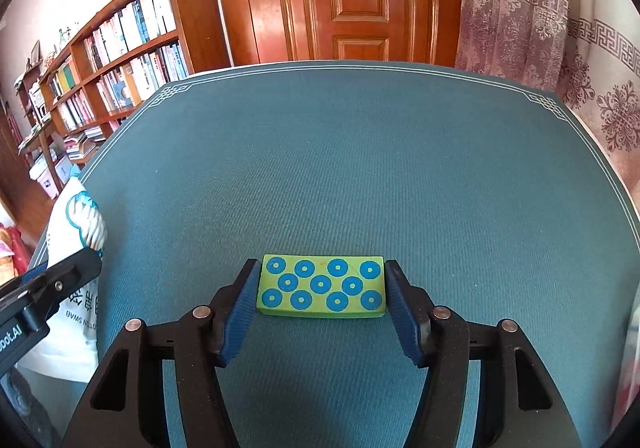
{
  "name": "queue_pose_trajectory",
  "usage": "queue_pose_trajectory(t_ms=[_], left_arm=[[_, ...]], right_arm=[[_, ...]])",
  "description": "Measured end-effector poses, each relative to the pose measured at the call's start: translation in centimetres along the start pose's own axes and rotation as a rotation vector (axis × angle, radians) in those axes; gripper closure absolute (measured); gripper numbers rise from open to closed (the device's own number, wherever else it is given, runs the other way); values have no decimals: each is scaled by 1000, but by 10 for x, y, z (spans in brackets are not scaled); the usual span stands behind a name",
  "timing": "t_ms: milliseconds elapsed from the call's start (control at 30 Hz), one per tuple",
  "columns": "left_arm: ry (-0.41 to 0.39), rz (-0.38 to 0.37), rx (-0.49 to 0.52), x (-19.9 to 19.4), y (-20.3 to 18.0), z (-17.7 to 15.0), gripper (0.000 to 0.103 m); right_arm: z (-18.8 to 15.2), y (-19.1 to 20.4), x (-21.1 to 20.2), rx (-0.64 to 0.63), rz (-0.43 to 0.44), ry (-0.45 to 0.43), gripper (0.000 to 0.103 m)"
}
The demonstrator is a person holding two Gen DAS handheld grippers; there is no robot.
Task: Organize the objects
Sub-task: 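Carry the green block to the bowl with the right tool while the left carries the white packet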
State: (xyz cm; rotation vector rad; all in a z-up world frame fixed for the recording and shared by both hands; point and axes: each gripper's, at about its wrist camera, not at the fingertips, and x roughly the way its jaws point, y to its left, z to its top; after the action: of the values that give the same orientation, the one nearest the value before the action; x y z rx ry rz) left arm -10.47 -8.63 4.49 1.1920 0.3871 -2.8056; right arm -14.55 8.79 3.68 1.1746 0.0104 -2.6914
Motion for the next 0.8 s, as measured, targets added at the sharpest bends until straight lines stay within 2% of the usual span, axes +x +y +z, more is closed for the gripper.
queue_pose_trajectory(t_ms=[267,467,800], left_arm=[[0,-147,25,-9,-11,-1,54],[7,-185,60,-12,-24,-6,54],[20,-205,127,-13,-44,-19,54]], right_arm=[[-18,-16,-44,55,19,-47,41],[-36,-28,-69,90,16,-61,41],[-58,-50,-98,132,-9,-83,41]])
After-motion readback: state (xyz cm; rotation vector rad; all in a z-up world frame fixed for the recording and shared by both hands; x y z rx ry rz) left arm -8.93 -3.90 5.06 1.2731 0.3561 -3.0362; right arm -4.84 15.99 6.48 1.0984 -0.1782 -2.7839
